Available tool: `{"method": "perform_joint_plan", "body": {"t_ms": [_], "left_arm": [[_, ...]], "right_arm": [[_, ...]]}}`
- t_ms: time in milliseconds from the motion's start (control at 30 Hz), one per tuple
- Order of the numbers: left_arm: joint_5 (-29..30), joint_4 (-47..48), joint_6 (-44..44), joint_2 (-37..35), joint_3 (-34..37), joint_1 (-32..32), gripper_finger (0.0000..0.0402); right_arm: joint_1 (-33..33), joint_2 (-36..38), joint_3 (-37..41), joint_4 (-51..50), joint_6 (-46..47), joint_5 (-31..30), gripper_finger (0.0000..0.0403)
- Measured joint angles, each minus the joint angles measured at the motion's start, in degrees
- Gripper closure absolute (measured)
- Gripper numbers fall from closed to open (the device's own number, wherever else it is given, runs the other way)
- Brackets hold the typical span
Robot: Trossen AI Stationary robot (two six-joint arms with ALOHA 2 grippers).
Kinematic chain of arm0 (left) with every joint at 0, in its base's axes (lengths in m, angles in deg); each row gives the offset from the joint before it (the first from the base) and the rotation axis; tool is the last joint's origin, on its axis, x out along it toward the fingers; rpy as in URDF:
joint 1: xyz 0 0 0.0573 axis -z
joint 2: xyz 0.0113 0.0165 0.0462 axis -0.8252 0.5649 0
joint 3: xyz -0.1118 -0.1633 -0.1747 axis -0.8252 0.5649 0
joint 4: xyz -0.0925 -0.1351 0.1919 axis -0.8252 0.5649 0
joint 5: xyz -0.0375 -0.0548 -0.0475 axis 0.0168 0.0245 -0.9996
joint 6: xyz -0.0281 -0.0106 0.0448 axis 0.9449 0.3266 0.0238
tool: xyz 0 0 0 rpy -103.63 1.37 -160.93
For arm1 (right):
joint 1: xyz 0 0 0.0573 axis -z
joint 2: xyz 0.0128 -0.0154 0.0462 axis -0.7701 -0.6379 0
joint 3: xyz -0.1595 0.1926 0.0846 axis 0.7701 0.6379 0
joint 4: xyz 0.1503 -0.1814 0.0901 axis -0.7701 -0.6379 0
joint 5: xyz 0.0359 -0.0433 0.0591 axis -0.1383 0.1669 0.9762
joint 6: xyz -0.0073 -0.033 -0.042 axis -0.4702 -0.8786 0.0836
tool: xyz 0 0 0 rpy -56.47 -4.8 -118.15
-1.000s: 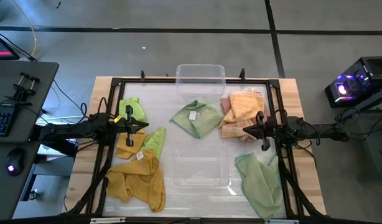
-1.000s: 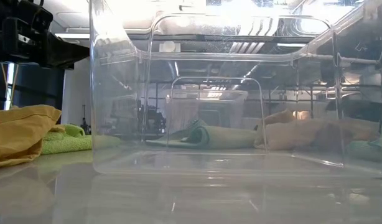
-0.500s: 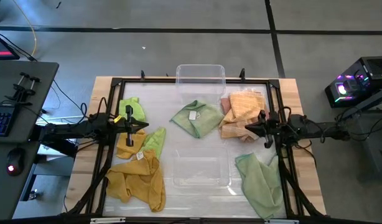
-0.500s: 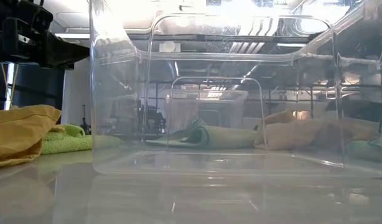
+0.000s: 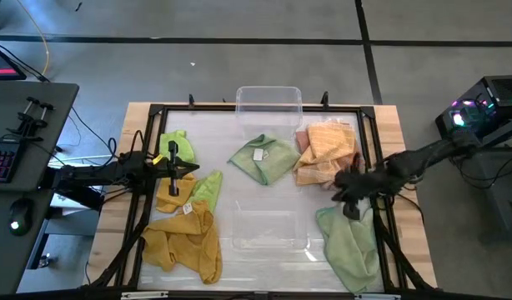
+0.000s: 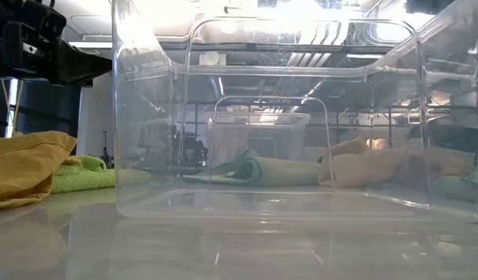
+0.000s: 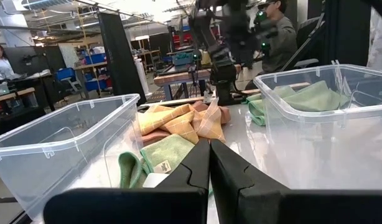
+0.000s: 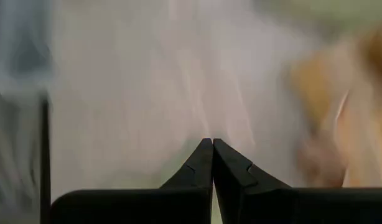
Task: Sort towels by color in basket
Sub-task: Put the bottom green towel into the bottom transparent bin
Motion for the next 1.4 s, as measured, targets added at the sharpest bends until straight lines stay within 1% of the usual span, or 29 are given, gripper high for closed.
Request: {"method": "perform_joint_plan", "body": {"t_ms": [100,167,267,300,367,433,500,567,667,767,833,900,1000,1067,1133,1200,1300,1400], "left_arm": [[-0.02,-0.02,0.09,-0.01,0.0,0.0,0.0401],[-0.02,-0.01,0.07,0.0,0.0,0.0,0.0401],[-0.02,-0.02,0.14,0.02,0.0,-0.01,0.0401],[-0.02,-0.02,0.87,-0.01,0.0,0.0,0.0401],[-0.13,-0.02,5.56,-0.01,0.02,-0.02,0.0401],[-0.14,-0.02,11.28,0.0,0.0,-0.01,0.0401],[-0.12,-0.01,13.64,0.0,0.0,-0.02,0.0401],[-0.11,-0.02,12.92,0.01,0.0,0.0,0.0401],[-0.11,-0.02,12.63,-0.01,0.0,-0.02,0.0401],[-0.09,-0.02,12.61,0.02,0.0,-0.02,0.0401],[-0.09,-0.02,12.61,0.01,0.01,-0.01,0.0401],[-0.09,-0.02,12.61,-0.01,0.0,0.0,0.0401],[-0.07,0.0,12.62,0.01,0.0,-0.01,0.0401],[-0.06,-0.02,12.61,-0.01,0.0,-0.02,0.0401],[-0.04,0.0,12.61,0.02,0.0,-0.02,0.0401],[-0.03,0.01,12.61,0.01,0.0,-0.02,0.0401],[0.06,-0.02,12.61,0.02,0.01,-0.02,0.0401],[0.04,0.2,12.61,0.02,0.0,0.0,0.0401]], "right_arm": [[-4.04,-10.11,-6.69,-8.25,10.46,3.94,0.0402],[-6.54,-15.34,-9.86,-11.66,16.87,6.19,0.0402],[-9.65,-21.32,-12.23,-11.49,25.37,7.72,0.0401],[-10.53,-22.8,-12.53,-10.76,27.25,9.34,0.0398],[-11.92,-25.08,-12.6,-9.8,31.15,12.56,0.0382],[-13.53,-26.36,-11.19,-10.12,35.89,13.33,0.0358],[-14.89,-27.33,-8.93,-9.71,40.85,15.0,0.0327],[-16.07,-28.1,-6.74,-7.86,44.06,17.01,0.029],[-17.23,-28.18,-3.4,-3.58,46.68,17.17,0.0232],[-17.32,-28.17,-0.22,-1.6,48.41,17.12,0.0181],[-17.3,-28.14,2.31,1.01,48.89,16.7,0.0158],[-17.27,-28.14,5.21,3.7,49.22,16.71,0.0149],[-17.51,-28.05,9.48,8.87,49.22,16.73,0.0155],[-17.99,-27.75,11.47,11.13,49.25,15.79,0.0171],[-18.76,-27.63,12.61,12.81,49.38,13.41,0.0198],[-19.67,-27.7,13.04,13.26,49.24,10.81,0.0234],[-21.03,-27.68,13.09,13.02,48.22,6.52,0.0302],[-22.67,-27.77,13.14,13.19,49.49,-1.93,0.0374]]}}
